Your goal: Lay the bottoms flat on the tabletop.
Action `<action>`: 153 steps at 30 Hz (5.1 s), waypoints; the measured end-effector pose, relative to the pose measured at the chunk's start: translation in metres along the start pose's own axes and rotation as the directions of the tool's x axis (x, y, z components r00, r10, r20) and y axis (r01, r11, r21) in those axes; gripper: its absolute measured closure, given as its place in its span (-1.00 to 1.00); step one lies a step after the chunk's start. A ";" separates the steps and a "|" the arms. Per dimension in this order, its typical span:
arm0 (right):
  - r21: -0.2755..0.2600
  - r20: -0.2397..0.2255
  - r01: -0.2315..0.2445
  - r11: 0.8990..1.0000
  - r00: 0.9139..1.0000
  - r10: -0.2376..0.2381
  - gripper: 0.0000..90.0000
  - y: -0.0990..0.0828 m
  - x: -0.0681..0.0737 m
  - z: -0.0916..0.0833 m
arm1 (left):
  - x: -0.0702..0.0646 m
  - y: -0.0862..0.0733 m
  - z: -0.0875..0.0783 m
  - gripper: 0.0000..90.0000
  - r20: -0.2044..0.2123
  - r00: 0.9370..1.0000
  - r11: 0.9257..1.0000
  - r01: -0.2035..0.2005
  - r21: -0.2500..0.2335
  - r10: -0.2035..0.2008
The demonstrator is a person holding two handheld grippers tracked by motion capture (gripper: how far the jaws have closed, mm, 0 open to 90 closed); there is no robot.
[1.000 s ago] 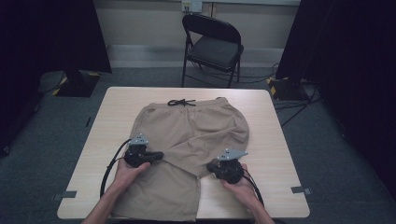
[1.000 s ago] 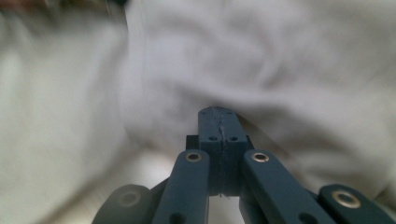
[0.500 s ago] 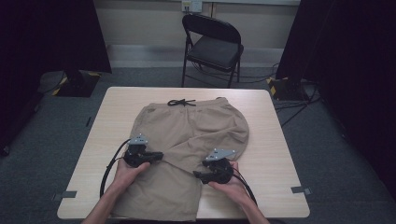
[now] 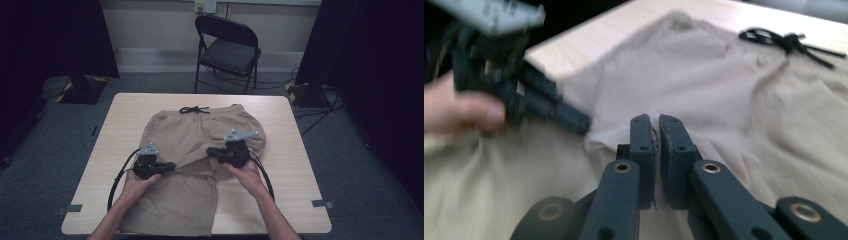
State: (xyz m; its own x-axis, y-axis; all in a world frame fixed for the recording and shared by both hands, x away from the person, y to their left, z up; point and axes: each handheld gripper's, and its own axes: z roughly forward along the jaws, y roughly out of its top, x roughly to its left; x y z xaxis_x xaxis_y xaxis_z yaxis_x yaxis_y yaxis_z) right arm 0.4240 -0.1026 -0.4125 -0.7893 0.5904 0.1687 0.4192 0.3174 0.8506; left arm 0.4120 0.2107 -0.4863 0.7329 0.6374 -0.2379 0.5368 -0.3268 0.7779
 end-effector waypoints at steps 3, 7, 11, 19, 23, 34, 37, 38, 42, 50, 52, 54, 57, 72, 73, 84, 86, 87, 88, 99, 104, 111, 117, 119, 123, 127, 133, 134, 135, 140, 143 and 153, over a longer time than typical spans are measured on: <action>0.004 -0.011 -0.032 0.999 0.999 0.032 0.90 0.017 -0.010 0.024 | 0.003 -0.002 -0.001 0.92 -0.011 1.000 1.000 0.001 0.012 -0.001; 0.041 -0.003 -0.055 0.998 0.998 0.055 0.80 0.016 -0.018 0.053 | 0.006 -0.003 -0.003 0.92 -0.008 1.000 1.000 0.010 0.013 -0.010; 0.156 0.066 -0.103 0.982 0.993 0.093 0.59 -0.009 -0.031 0.090 | 0.007 -0.004 -0.004 0.91 -0.004 1.000 1.000 0.014 0.010 -0.014; 0.085 0.076 -0.096 0.992 0.993 0.090 0.05 -0.007 -0.026 0.059 | 0.009 -0.005 -0.002 0.89 -0.001 0.999 0.999 0.035 0.014 -0.035; 0.046 0.085 -0.065 0.997 0.995 0.061 -0.01 -0.004 -0.008 0.029 | 0.009 -0.005 -0.001 0.88 -0.002 0.999 0.999 0.044 0.010 -0.044; 0.079 0.038 -0.033 0.996 0.999 0.031 0.58 -0.046 0.014 0.011 | 0.009 -0.005 0.000 0.86 -0.003 0.999 0.999 0.047 0.019 -0.047; 0.099 0.048 -0.042 0.994 0.998 0.038 0.53 -0.050 0.009 0.025 | 0.009 -0.005 0.000 0.86 -0.004 0.999 0.999 0.045 0.020 -0.045; 0.076 0.068 -0.062 0.995 0.996 0.057 0.43 -0.047 0.001 0.032 | 0.009 -0.005 -0.001 0.86 -0.002 0.999 0.999 0.044 0.020 -0.044; 0.069 0.094 -0.092 0.993 0.992 0.085 0.33 -0.043 -0.011 0.042 | 0.010 -0.006 -0.001 0.86 -0.001 0.999 0.999 0.041 0.025 -0.041; 0.137 0.152 -0.105 0.985 0.985 0.084 0.18 -0.045 -0.024 0.077 | 0.011 -0.007 -0.002 0.85 -0.001 0.999 0.998 0.051 0.026 -0.051; 0.138 0.158 -0.101 0.985 0.984 0.078 0.27 -0.045 -0.025 0.077 | 0.011 -0.007 -0.002 0.85 -0.002 0.999 0.998 0.053 0.023 -0.053; 0.139 0.191 -0.094 0.986 0.979 0.067 0.64 -0.047 -0.029 0.074 | 0.012 -0.007 -0.003 0.85 0.000 0.999 0.998 0.054 0.024 -0.054; 0.113 0.190 -0.118 0.987 0.977 0.095 0.88 -0.048 -0.034 0.066 | 0.013 -0.007 -0.004 0.84 0.000 0.999 0.998 0.054 0.016 -0.054; -0.027 0.196 -0.188 0.982 0.962 0.189 0.90 -0.031 -0.062 0.022 | -0.001 0.002 -0.004 0.12 -0.013 1.000 0.998 0.002 -0.061 -0.003; -0.029 0.197 -0.179 0.983 0.964 0.181 0.90 -0.030 -0.062 0.022 | -0.002 0.002 -0.001 0.06 -0.020 1.000 0.999 0.001 -0.052 -0.002; -0.069 0.196 -0.187 0.980 0.961 0.197 0.90 -0.031 -0.066 -0.002 | -0.005 0.003 0.000 0.93 0.004 1.000 0.997 -0.016 -0.074 0.016; -0.076 0.198 -0.187 0.980 0.960 0.198 0.90 -0.032 -0.067 -0.010 | -0.008 0.004 -0.001 0.94 0.012 1.000 0.997 -0.018 -0.076 0.019; -0.076 0.198 -0.187 0.980 0.960 0.198 0.90 -0.032 -0.067 -0.010 | -0.009 0.005 -0.001 0.94 0.020 0.999 0.997 -0.023 -0.077 0.025; -0.078 0.202 -0.184 0.980 0.959 0.197 0.90 -0.032 -0.067 -0.014 | -0.011 0.006 -0.001 0.94 0.026 0.999 0.996 -0.021 -0.081 0.023; -0.136 0.220 -0.161 0.977 0.957 0.189 0.90 -0.031 -0.069 -0.064 | -0.042 0.018 -0.003 0.94 0.128 0.991 0.993 -0.035 -0.115 0.050; -0.168 0.228 -0.144 0.975 0.957 0.180 0.90 -0.026 -0.066 -0.088 | -0.064 0.029 -0.005 0.94 0.151 0.982 0.989 -0.092 -0.120 0.109; -0.216 0.251 -0.115 0.970 0.953 0.169 0.90 -0.018 -0.062 -0.122 | -0.091 0.042 -0.005 0.94 0.201 0.968 0.982 -0.122 -0.142 0.150; -0.257 0.263 -0.102 0.961 0.949 0.172 0.90 -0.017 -0.059 -0.148 | -0.113 0.055 -0.008 0.95 0.245 0.952 0.977 -0.150 -0.154 0.185; -0.268 0.274 -0.095 0.959 0.947 0.171 0.90 -0.017 -0.058 -0.157 | -0.120 0.058 -0.009 0.95 0.254 0.946 0.974 -0.163 -0.160 0.200; -0.286 0.289 -0.081 0.955 0.943 0.166 0.90 -0.017 -0.054 -0.173 | -0.136 0.064 -0.010 0.95 0.285 0.930 0.968 -0.188 -0.169 0.230; -0.301 0.306 -0.057 0.952 0.940 0.153 0.89 -0.018 -0.047 -0.191 | -0.152 0.068 -0.009 0.95 0.308 0.916 0.963 -0.212 -0.169 0.256; -0.313 0.325 -0.026 0.949 0.936 0.133 0.90 -0.027 -0.035 -0.216 | -0.174 0.068 -0.011 0.95 0.365 0.885 0.955 -0.238 -0.176 0.288; -0.317 0.325 -0.023 0.948 0.937 0.131 0.89 -0.029 -0.033 -0.219 | -0.177 0.067 -0.011 0.95 0.380 0.880 0.956 -0.234 -0.176 0.285; -0.320 0.325 -0.019 0.947 0.937 0.128 0.89 -0.032 -0.029 -0.224 | -0.180 0.067 -0.011 0.95 0.391 0.875 0.956 -0.232 -0.178 0.285; -0.321 0.334 -0.006 0.947 0.935 0.119 0.75 -0.045 -0.018 -0.241 | -0.189 0.065 -0.010 0.88 0.441 0.849 0.955 -0.231 -0.188 0.292; -0.359 0.322 0.001 0.933 0.939 0.123 0.34 -0.050 -0.015 -0.250 | -0.190 0.066 -0.009 0.68 0.429 0.858 0.957 -0.222 -0.185 0.282; -0.260 0.298 -0.052 0.964 0.946 0.131 0.24 -0.053 -0.030 -0.210 | -0.148 0.054 0.004 0.60 0.352 0.918 0.982 -0.148 -0.120 0.181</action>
State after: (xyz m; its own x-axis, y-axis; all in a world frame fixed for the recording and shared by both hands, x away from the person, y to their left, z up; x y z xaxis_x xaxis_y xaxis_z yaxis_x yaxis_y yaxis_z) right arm 0.3311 -0.2926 -0.3584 -0.5576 0.8210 0.1230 0.3285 0.0822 0.9409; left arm 0.3346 0.0959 -0.4113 0.9174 0.2809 -0.2820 0.3685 -0.3314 0.8686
